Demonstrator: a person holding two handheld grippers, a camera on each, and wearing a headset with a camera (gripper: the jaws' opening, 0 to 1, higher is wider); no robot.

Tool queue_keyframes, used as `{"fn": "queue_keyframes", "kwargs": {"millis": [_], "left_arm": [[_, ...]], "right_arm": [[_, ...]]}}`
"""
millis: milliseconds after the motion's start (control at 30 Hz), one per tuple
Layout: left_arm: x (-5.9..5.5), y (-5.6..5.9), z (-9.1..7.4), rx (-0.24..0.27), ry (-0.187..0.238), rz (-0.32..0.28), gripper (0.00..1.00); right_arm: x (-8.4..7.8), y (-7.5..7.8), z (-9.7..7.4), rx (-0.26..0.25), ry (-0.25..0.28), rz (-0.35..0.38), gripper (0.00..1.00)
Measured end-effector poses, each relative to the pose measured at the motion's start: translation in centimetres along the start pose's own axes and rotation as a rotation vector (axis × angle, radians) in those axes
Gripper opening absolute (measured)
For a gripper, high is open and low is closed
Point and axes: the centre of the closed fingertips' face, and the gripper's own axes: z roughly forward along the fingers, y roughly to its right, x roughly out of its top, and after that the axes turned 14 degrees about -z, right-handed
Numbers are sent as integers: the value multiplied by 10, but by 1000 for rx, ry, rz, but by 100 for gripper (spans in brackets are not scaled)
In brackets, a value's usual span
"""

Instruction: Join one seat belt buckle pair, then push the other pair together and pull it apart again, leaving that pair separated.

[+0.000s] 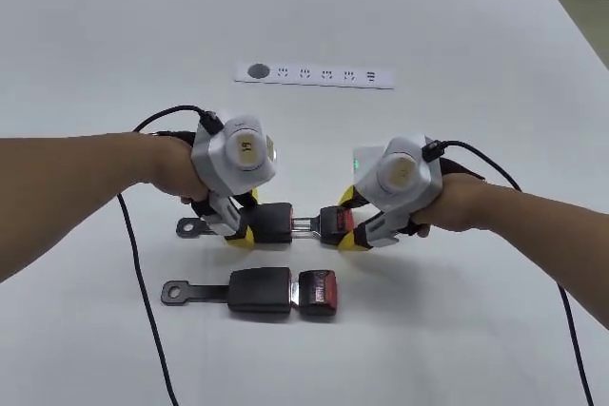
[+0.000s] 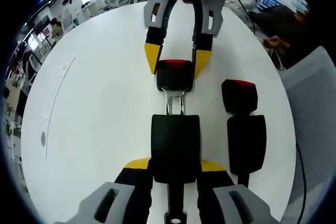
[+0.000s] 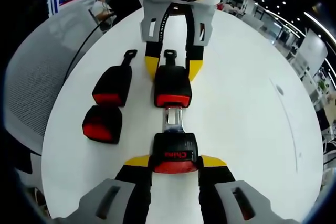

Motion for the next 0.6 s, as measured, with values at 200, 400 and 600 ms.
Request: {"fn": "queue_keyframes", "kwargs": {"millis": [200,400,600], "left_arm": [[0,0,0,-1,2,2,33],[-1,-2,1,-1,1,4,33],[-1,-1,1,-3,7,4,33]], "right_arm": [[-11,0,-1,12,-12,6,31],[-17,-3,-7,20,-25,4,31],[-25,-5,-12,26,-37,8,31]]}}
